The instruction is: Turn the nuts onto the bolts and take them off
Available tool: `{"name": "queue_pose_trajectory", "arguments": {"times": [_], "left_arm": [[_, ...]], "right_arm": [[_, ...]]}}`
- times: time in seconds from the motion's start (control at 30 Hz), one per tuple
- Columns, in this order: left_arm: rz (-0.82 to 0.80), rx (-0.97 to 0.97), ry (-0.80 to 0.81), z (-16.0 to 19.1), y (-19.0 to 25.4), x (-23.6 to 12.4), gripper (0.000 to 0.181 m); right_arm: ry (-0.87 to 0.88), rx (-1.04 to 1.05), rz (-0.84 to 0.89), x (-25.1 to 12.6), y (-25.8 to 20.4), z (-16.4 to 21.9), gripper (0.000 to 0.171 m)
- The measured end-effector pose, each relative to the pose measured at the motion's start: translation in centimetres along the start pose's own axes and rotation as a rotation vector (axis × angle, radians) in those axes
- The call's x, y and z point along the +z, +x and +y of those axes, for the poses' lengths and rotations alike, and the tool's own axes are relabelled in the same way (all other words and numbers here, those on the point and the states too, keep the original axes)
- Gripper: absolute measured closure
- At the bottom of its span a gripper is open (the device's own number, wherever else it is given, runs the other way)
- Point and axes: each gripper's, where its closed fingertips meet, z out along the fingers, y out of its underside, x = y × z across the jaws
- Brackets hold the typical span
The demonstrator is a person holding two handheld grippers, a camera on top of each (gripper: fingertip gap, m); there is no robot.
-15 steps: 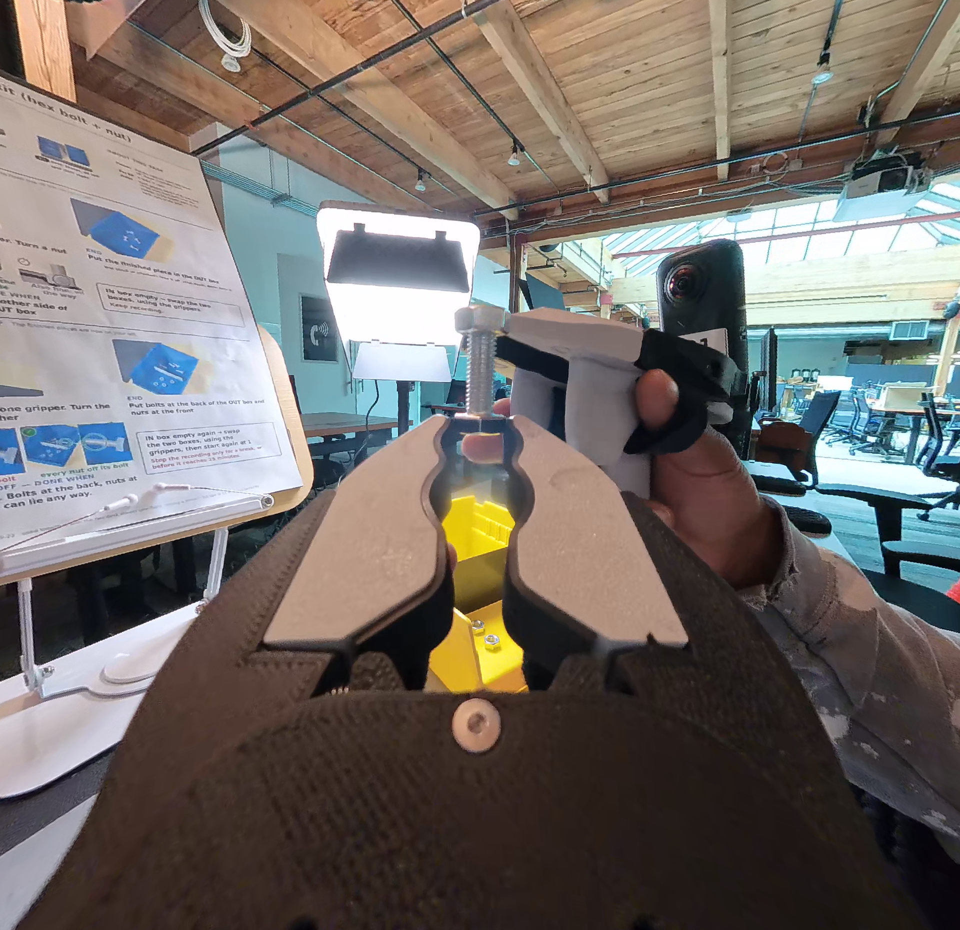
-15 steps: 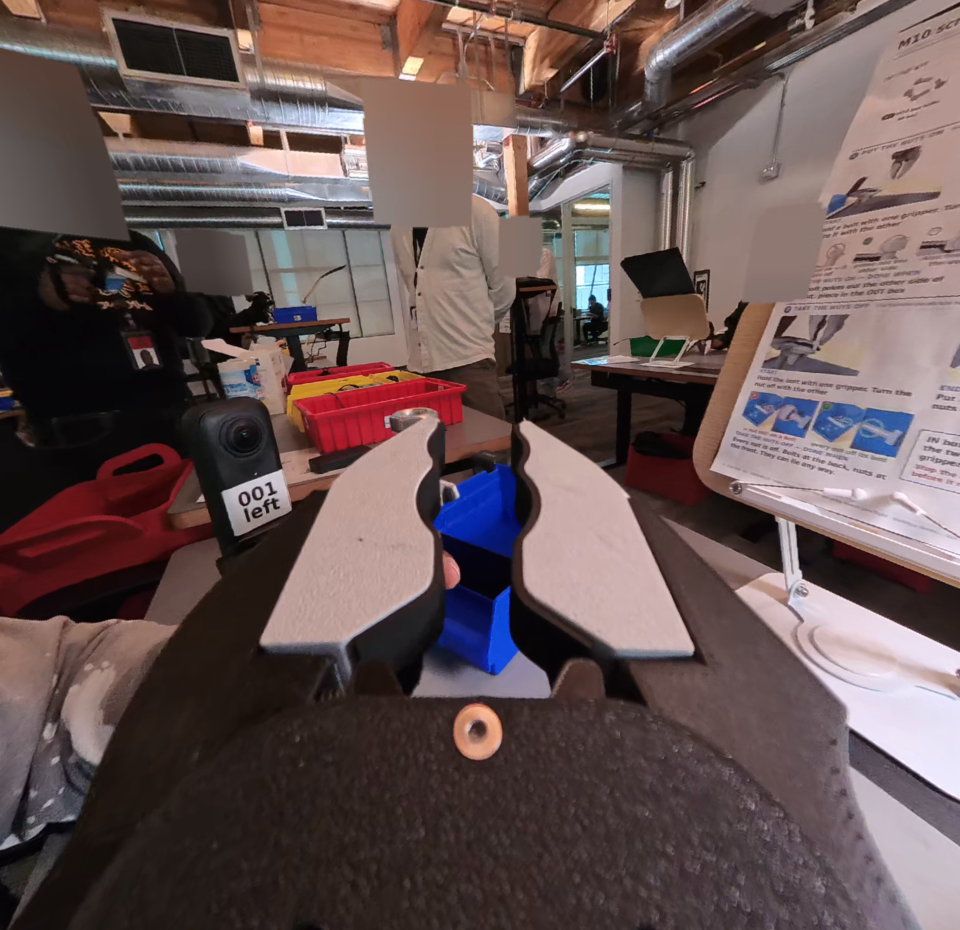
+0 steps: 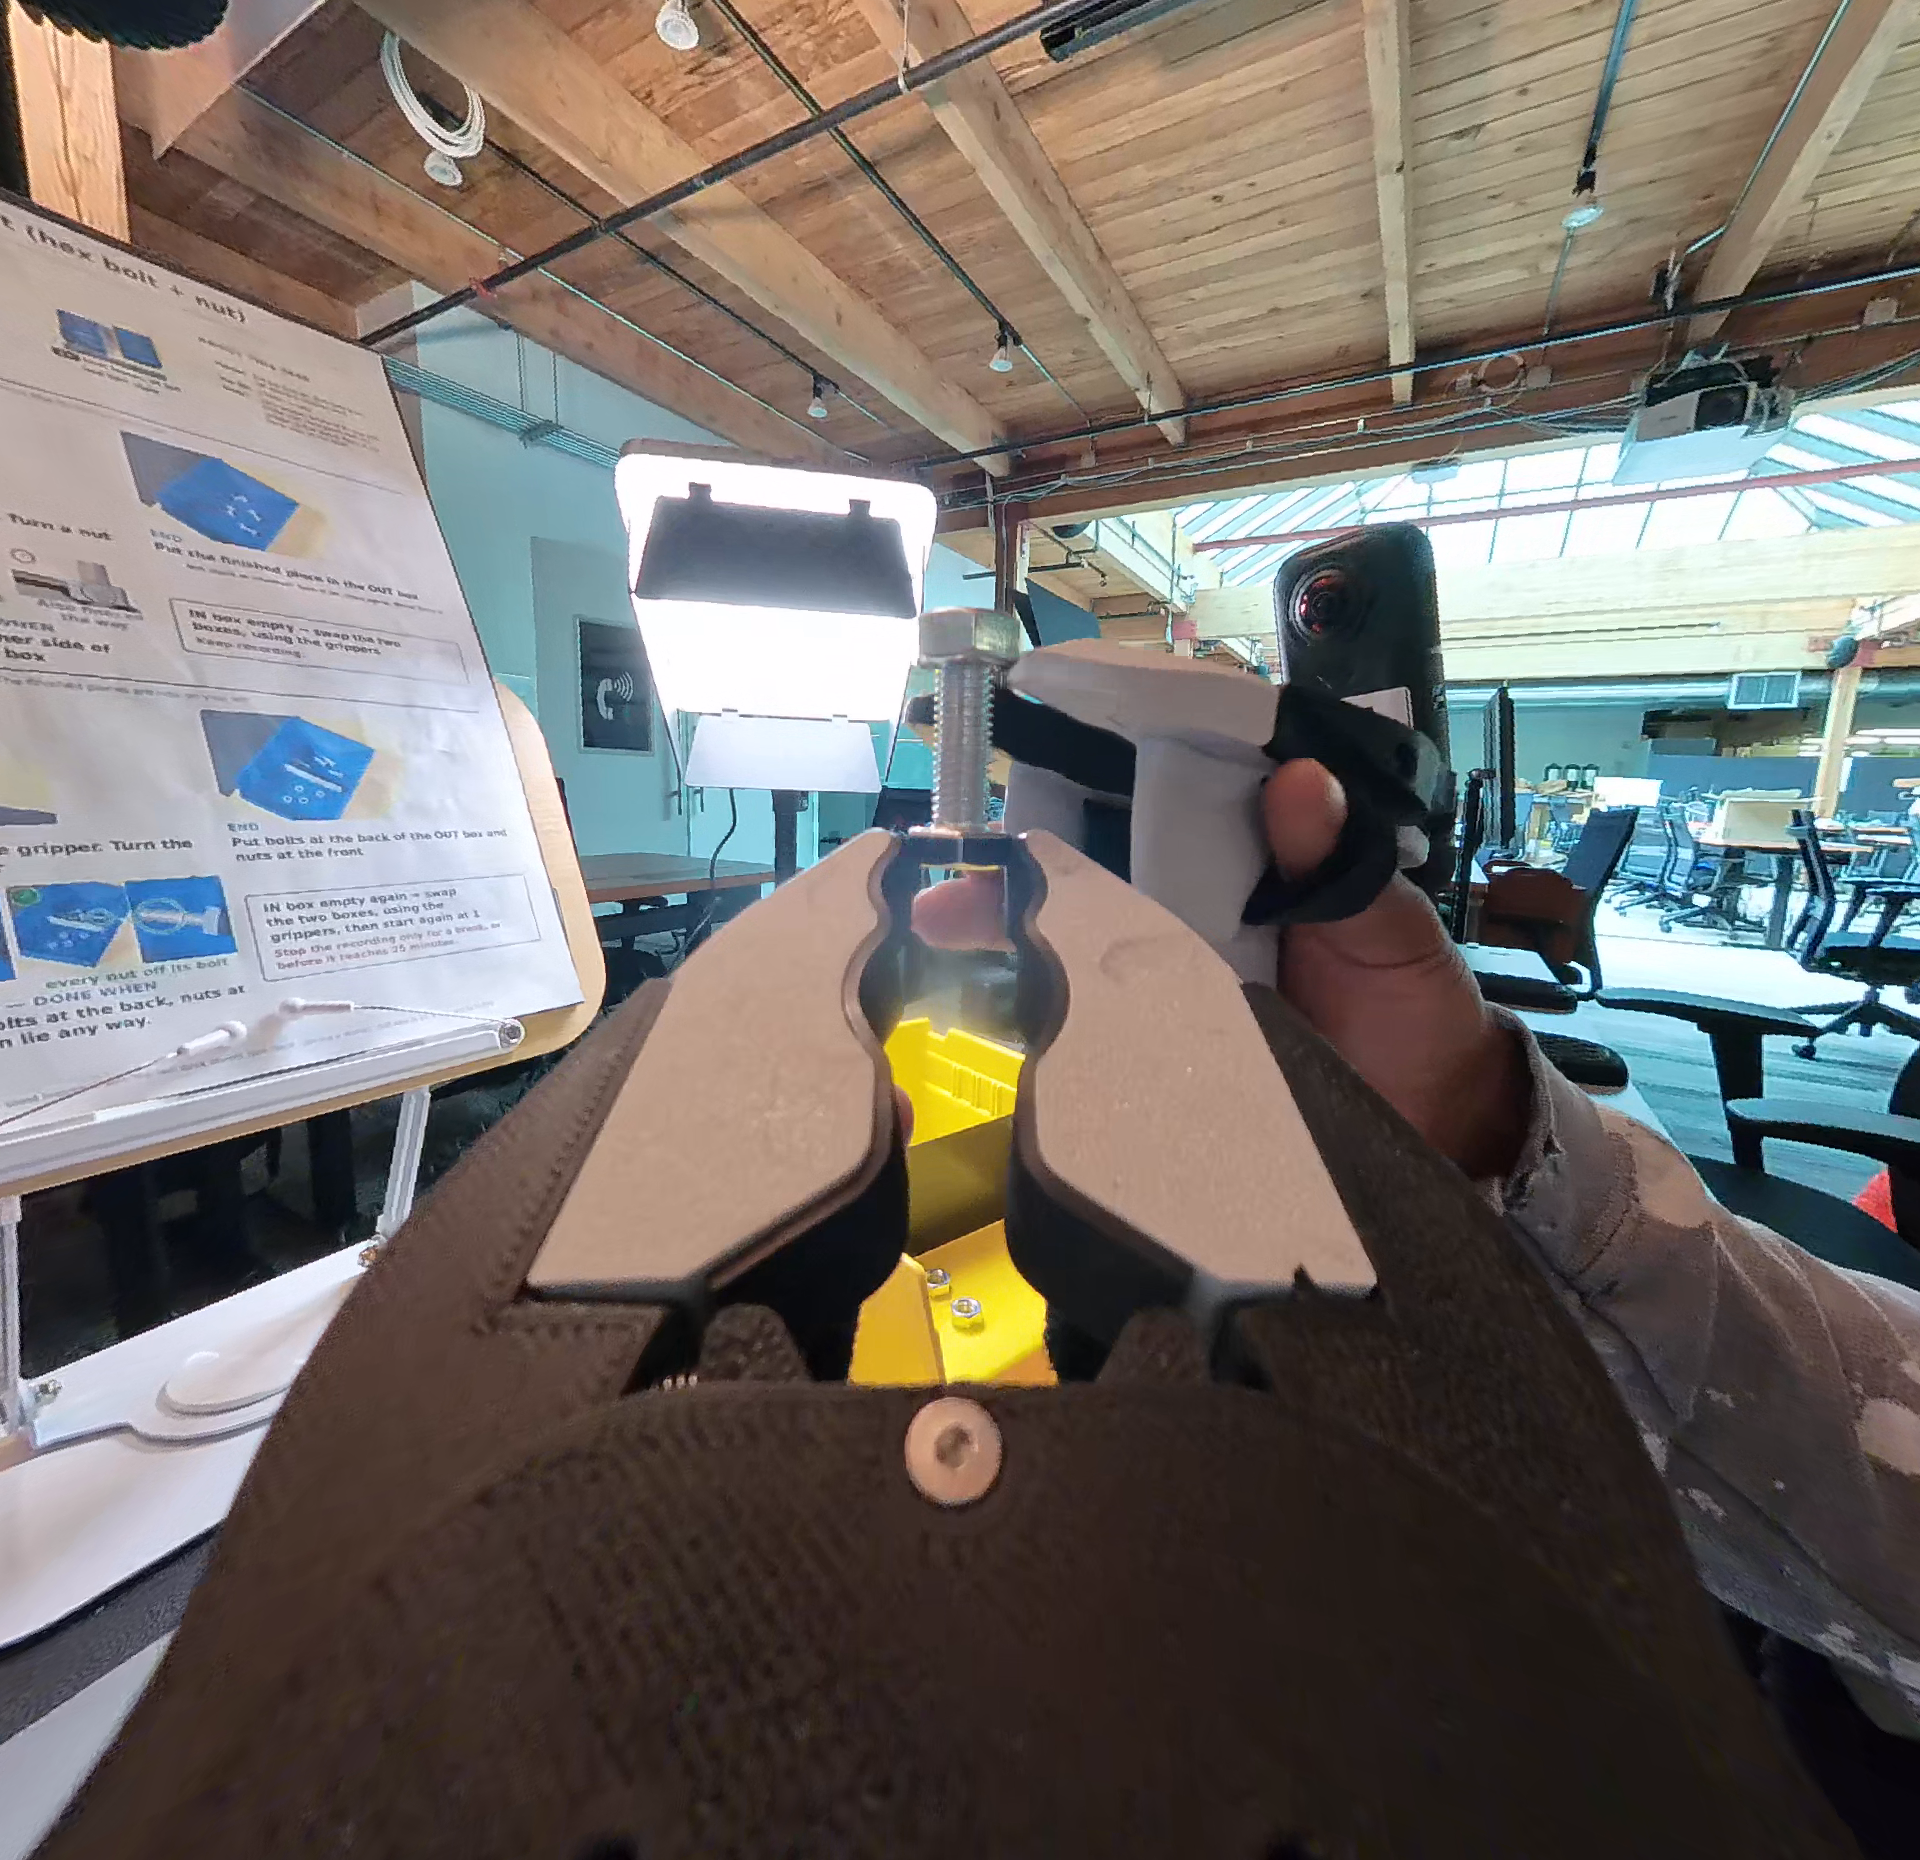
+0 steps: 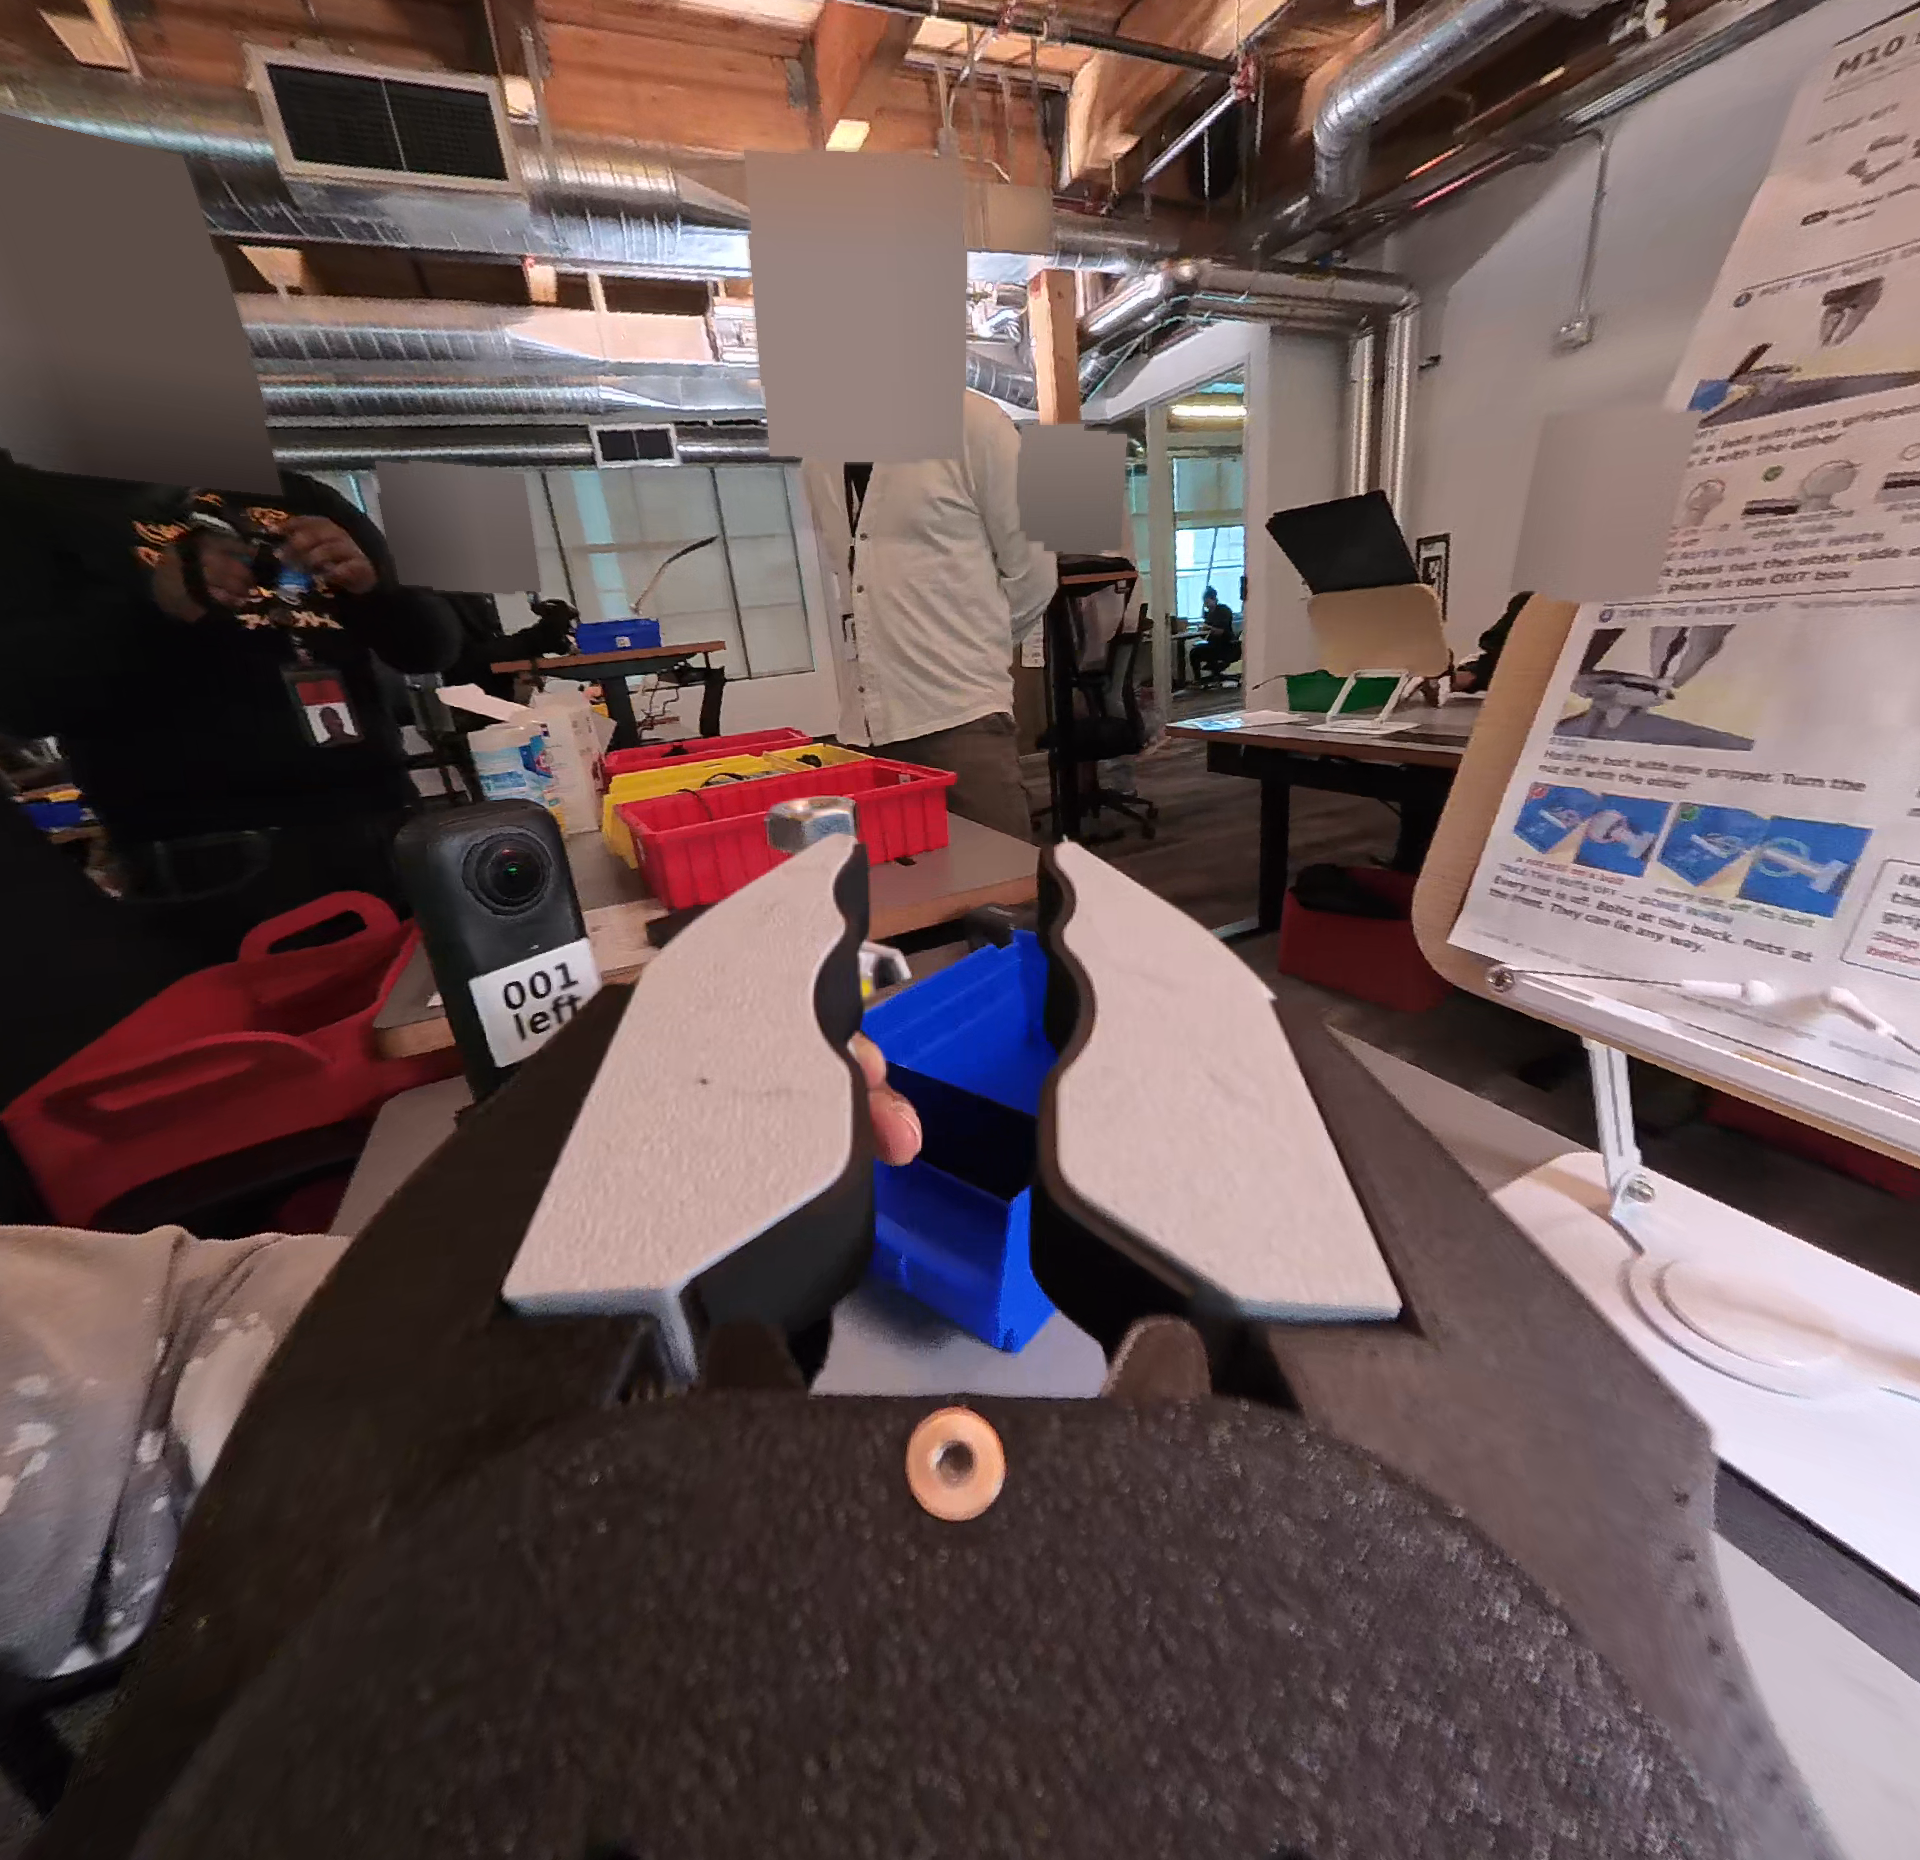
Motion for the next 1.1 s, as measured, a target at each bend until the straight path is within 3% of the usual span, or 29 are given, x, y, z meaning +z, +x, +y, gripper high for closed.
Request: {"name": "queue_pose_trajectory", "arguments": {"times": [0.23,0.37,0.63,0.77,1.1], "left_arm": [[0.010,0.011,-0.002,0.3,0.5,0.1,0.163],[0.006,0.011,0.016,-0.3,0.2,-0.1,0.163],[0.013,0.013,0.009,0.1,0.6,0.0,0.163],[0.015,0.010,0.021,-0.3,0.4,-0.1,0.163],[0.028,0.002,-0.007,0.7,0.8,0.2,0.163]], "right_arm": [[-0.017,-0.017,-0.047,0.7,-1.7,0.5,0.132],[0.011,-0.019,0.013,0.1,-0.3,-0.2,0.148],[-0.008,-0.022,-0.051,0.7,-1.9,0.3,0.135],[0.022,-0.022,-0.003,0.1,-0.4,-0.3,0.149],[-0.040,-0.079,-0.086,0.7,-2.7,0.7,0.136]]}}
